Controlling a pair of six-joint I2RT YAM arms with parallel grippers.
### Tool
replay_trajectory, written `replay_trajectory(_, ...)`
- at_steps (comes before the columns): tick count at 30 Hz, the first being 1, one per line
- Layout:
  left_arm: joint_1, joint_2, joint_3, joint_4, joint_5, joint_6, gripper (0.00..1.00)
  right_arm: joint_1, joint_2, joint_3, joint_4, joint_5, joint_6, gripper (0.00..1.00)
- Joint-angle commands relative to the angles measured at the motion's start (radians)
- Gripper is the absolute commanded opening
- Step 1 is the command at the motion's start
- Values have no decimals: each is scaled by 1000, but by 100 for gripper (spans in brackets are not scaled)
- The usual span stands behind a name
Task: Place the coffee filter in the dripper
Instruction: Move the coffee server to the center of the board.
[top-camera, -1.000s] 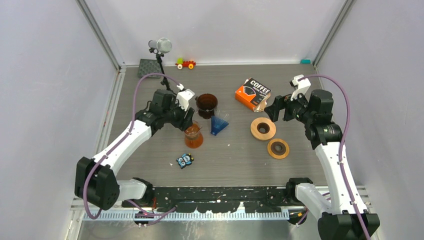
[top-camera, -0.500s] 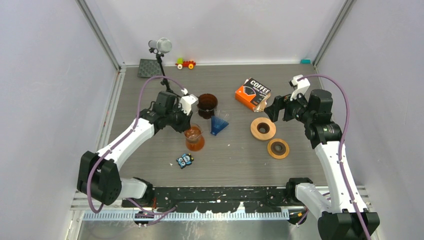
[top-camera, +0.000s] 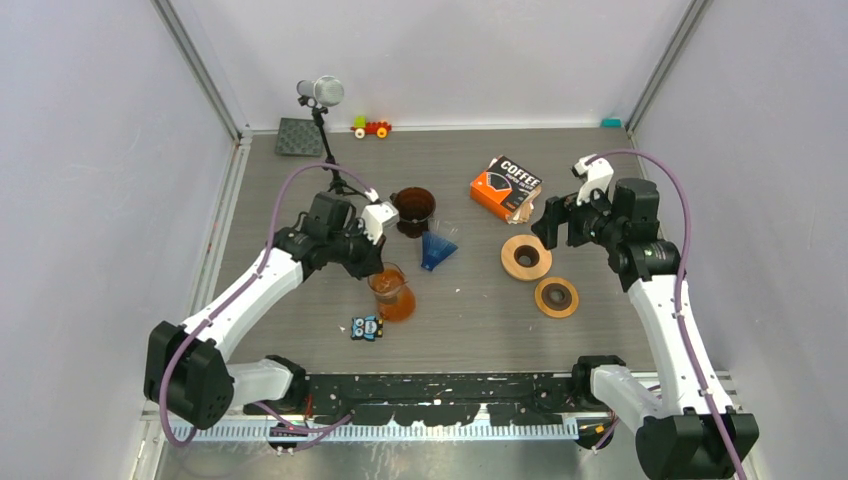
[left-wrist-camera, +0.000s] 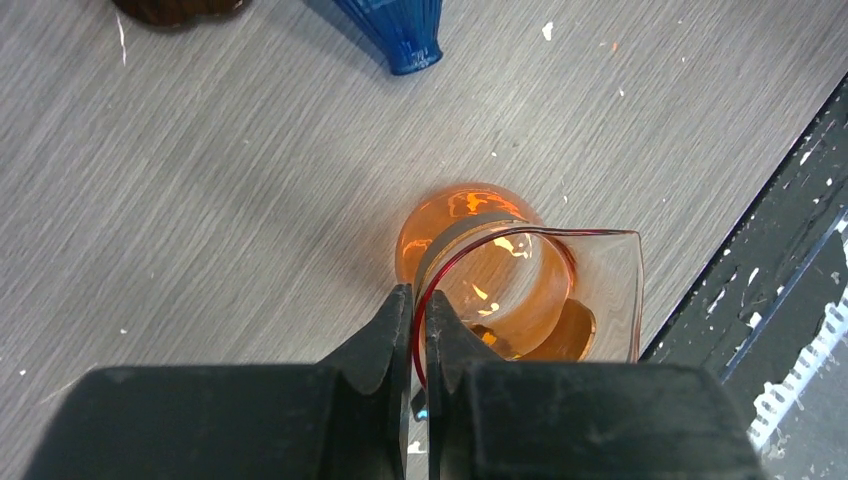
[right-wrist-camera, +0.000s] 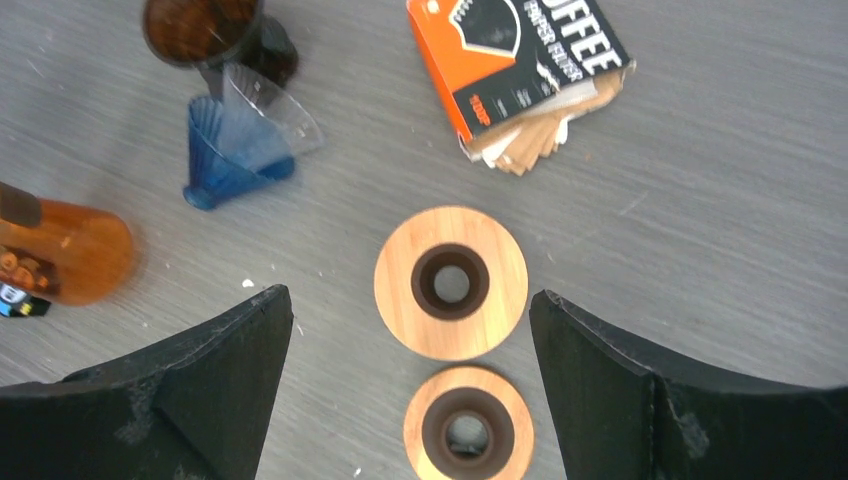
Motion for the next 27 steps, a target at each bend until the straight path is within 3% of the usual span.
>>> replay_trajectory(1,-21,7,12,104,42,-29,0,0,27,59,-155,59,-158,93)
replay_trajectory(6,-53,66,40,146,21,-41,0,1,101,42,-372,87,-383,91)
replay_trajectory(10,-69,105,64,114,16,-41,0,13,147,6,-473,111,-499,84)
replay_trajectory(21,-85,70,74,41,22,-13,0,163,244,-106,-448,247,-559,66)
replay_trajectory(23,-85,59,69,41,23,-10,4,174,268,-126,-425,265,-562,63)
replay_trajectory(27,-85,41,66,47,24,-7,22,179,325,-139,-383,275,-567,58)
